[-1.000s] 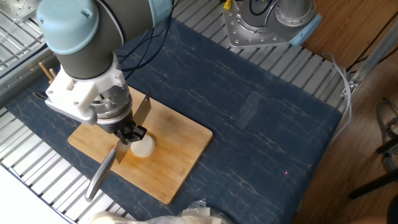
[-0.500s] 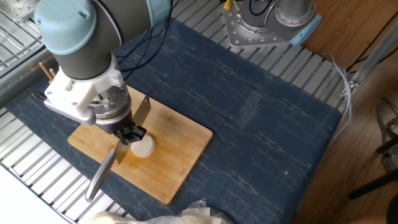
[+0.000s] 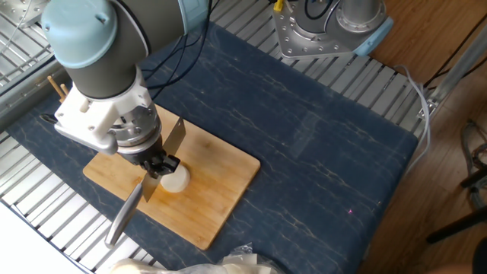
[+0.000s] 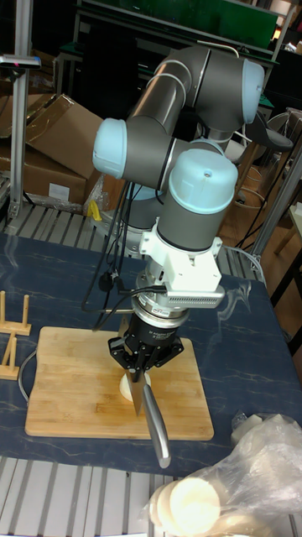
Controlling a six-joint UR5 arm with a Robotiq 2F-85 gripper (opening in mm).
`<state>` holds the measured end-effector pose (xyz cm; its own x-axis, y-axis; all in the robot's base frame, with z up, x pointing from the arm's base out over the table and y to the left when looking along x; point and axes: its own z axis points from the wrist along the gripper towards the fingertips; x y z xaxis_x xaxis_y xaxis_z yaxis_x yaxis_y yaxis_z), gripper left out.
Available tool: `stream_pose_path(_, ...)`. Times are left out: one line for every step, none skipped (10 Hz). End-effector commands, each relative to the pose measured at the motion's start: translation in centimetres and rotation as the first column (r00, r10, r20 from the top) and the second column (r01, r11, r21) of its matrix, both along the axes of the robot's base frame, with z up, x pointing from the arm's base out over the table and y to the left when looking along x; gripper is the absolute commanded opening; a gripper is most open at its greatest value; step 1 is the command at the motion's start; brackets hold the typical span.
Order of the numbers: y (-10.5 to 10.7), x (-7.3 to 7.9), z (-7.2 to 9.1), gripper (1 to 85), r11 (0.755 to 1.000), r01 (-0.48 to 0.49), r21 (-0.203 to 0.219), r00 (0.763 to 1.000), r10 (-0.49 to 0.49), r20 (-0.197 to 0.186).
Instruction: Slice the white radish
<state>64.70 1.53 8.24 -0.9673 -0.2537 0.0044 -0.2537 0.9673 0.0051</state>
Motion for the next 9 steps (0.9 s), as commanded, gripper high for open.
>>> stream_pose_path(0.2, 0.1, -0.2, 1.0, 1.000, 0.006, 0.006, 1.000, -0.006, 0.004)
stream_pose_path(0.2, 0.2, -0.3, 1.0, 1.000, 0.006, 0.004, 1.000, -0.006, 0.006)
stream_pose_path(0.3, 0.2, -0.5, 1.0, 1.000, 0.006, 0.008, 1.000, -0.006, 0.006)
stream_pose_path(0.3, 0.2, -0.7, 1.0, 1.000, 0.006, 0.004, 1.000, -0.006, 0.006)
stream_pose_path(0.4, 0.4, -0.9, 1.0, 1.000, 0.007, 0.005, 1.000, -0.007, 0.009)
stream_pose_path(0.4, 0.5, -1.1, 1.0, 1.000, 0.004, 0.005, 1.000, -0.004, 0.011)
stream_pose_path(0.3, 0.6, -1.2, 1.0, 1.000, 0.001, 0.003, 1.000, -0.001, 0.011)
stream_pose_path(0.3, 0.7, -1.3, 1.0, 1.000, 0.000, 0.001, 1.000, 0.000, 0.011)
stream_pose_path(0.3, 0.7, -1.4, 1.0, 1.000, 0.000, 0.000, 1.000, 0.000, 0.012)
